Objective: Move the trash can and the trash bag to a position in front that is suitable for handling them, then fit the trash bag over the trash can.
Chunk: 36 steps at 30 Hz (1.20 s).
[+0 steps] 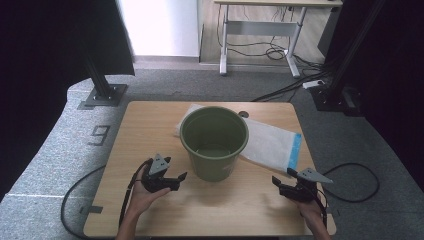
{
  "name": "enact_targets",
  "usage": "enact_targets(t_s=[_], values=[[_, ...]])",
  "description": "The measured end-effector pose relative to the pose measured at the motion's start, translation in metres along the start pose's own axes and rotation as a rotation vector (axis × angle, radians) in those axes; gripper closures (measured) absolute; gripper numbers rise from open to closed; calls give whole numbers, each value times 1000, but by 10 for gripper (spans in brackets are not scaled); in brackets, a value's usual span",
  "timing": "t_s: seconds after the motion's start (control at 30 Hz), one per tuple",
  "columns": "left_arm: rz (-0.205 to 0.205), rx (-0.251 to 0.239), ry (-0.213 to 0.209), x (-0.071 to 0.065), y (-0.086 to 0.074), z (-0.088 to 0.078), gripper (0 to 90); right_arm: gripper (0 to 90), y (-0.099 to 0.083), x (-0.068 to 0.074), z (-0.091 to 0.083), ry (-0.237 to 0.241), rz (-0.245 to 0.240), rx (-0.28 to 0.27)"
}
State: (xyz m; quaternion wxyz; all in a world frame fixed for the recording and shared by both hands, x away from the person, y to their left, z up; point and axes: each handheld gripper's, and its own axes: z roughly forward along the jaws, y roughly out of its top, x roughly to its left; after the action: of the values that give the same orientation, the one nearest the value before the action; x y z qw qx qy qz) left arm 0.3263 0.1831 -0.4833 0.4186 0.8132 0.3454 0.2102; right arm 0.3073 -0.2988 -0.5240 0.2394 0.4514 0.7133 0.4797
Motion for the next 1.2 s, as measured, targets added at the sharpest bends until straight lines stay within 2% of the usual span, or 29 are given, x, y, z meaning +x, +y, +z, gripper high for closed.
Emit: enact_targets(t_s=[0.1, 0.2, 0.3, 0.4, 0.53, 0.57, 0.67, 0.8, 0.87, 0.93, 1.0, 1.1, 1.2], values=[[7, 16, 28, 1, -2, -1, 163, 230, 3, 2, 3, -12, -15, -6], [0, 50, 84, 5, -4, 0, 160, 226, 9, 5, 11, -24, -43, 3], [-25, 71, 117, 10, -9, 2, 165, 225, 22, 4, 26, -23, -56, 8], [-45, 83, 132, 16, -16, 2, 166, 223, 32, 4, 42, -27, -78, 33], [-67, 131, 172, 23, -22, 0, 159, 221, 45, 5, 68, -15, -75, 62], [-82, 125, 180, 24, -24, -1, 159, 221, 47, 6, 76, -11, -89, 69], [-125, 98, 175, 28, -31, -8, 176, 228, 52, 13, 97, -6, -119, 109], [-145, 129, 248, 32, -38, -13, 177, 243, 53, 21, 121, 51, -117, 185], [-153, 132, 253, 33, -41, -16, 180, 283, 53, 24, 129, 52, -141, 182], [-159, 142, 269, 33, -45, -18, 180, 291, 52, 26, 136, 58, -162, 217], [-166, 150, 273, 33, -48, -19, 180, 309, 49, 27, 141, 35, -193, 238], [-180, 150, 282, 34, -50, -22, 181, 350, 48, 25, 144, 40, -172, 226], [-212, 151, 275, 36, -53, -23, 188, 425, 48, 24, 145, 34, -187, 233]])
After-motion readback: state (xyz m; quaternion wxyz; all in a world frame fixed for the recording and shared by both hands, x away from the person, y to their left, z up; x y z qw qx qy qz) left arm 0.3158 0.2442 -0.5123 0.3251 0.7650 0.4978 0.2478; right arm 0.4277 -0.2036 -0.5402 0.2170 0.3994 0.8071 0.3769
